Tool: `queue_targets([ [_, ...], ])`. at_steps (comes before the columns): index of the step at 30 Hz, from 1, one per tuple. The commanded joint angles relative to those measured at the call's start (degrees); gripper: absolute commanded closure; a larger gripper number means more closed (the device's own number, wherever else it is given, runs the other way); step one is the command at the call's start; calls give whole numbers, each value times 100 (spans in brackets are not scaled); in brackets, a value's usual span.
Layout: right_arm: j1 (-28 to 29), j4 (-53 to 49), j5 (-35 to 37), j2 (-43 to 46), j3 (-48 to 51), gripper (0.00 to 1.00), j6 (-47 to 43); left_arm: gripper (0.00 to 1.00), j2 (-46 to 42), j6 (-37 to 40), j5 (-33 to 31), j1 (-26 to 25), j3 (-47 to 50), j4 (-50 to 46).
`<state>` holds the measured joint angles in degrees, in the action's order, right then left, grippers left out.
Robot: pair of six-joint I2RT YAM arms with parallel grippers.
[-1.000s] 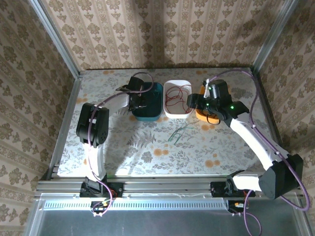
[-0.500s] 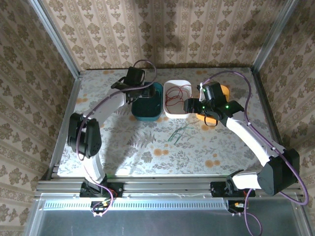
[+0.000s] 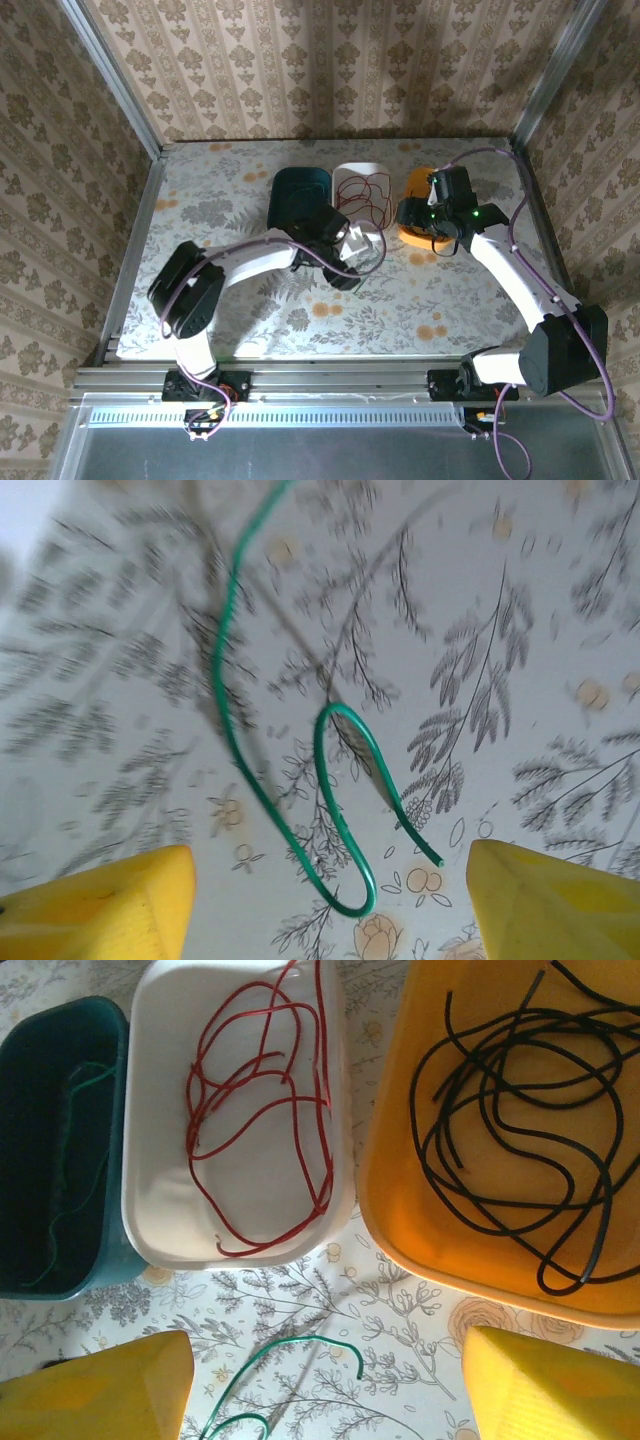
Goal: Untangle the cables
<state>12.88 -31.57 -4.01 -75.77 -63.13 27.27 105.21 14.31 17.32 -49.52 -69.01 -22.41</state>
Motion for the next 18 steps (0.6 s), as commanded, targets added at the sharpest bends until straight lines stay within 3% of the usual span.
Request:
queue_targets([
  [1,-46,-143,29,53,99,28,82,29,168,349,245,94,-230,188],
  [6,-67,-130,-11,121,147,27,34,39,592,213,145,93,-704,34],
  [12,-121,-103,-30,244,203,27,33,72,1025,762,-506,-206,-1191,-536],
  [18,-184,-130,-19,325,220,27,24,79,932,853,-349,-160,-1149,-584],
])
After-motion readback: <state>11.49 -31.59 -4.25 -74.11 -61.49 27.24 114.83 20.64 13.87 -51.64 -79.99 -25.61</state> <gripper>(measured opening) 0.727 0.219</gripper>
